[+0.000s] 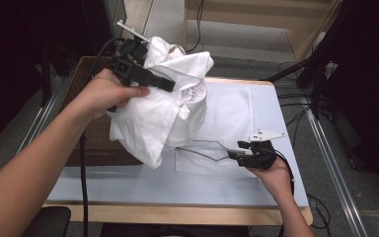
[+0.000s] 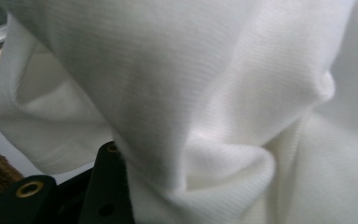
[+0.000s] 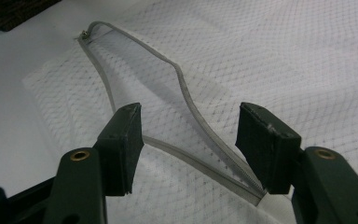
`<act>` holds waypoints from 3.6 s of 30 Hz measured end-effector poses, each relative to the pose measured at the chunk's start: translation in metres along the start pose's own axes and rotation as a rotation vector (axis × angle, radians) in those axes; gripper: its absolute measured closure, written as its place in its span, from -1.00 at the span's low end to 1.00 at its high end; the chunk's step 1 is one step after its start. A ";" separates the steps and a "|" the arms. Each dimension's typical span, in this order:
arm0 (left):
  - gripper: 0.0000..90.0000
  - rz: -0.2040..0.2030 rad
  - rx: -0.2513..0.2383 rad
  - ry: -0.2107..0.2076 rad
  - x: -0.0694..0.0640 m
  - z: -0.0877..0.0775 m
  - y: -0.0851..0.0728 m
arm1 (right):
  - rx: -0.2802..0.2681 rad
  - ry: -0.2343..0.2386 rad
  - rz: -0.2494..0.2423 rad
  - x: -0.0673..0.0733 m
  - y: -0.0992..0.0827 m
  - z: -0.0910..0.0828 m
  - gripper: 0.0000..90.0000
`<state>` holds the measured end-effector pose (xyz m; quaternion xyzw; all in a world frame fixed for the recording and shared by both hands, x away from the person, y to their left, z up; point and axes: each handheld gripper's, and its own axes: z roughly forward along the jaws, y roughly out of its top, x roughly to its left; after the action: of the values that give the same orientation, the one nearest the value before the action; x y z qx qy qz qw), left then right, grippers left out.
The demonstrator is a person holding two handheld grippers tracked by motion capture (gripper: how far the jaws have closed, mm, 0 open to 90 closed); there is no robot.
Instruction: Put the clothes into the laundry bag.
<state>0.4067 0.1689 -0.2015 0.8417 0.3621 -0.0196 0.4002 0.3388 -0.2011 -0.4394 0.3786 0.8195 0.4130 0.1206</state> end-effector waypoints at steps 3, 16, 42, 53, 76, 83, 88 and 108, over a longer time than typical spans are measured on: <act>0.21 0.009 0.016 -0.022 -0.009 0.011 -0.008 | 0.001 0.005 0.005 0.000 0.001 0.002 -0.07; 0.19 -0.001 0.017 -0.063 -0.041 0.030 -0.052 | 0.012 0.011 -0.001 -0.002 0.021 0.017 -0.06; 0.19 0.045 0.040 -0.134 -0.080 0.065 -0.121 | 0.049 -0.027 0.032 -0.004 0.061 0.054 0.99; 0.19 0.070 0.054 -0.129 -0.079 0.112 -0.132 | 0.003 -0.009 0.073 -0.007 0.070 0.038 0.99; 0.17 0.118 0.144 -0.041 -0.048 0.222 -0.146 | -0.048 0.012 0.034 0.006 0.079 0.018 1.00; 0.17 0.123 0.155 -0.037 -0.048 0.224 -0.143 | -0.061 0.025 0.003 0.019 0.085 0.010 1.00; 0.18 0.150 0.137 -0.033 -0.053 0.208 -0.132 | -0.055 0.022 -0.001 0.021 0.084 0.013 1.00; 0.10 0.051 0.149 -0.069 -0.022 0.243 -0.123 | -0.042 0.027 0.040 0.022 0.083 0.009 1.00</act>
<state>0.3764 0.0399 -0.4407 0.8767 0.3242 -0.0654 0.3493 0.3712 -0.1496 -0.3789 0.3867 0.8045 0.4374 0.1088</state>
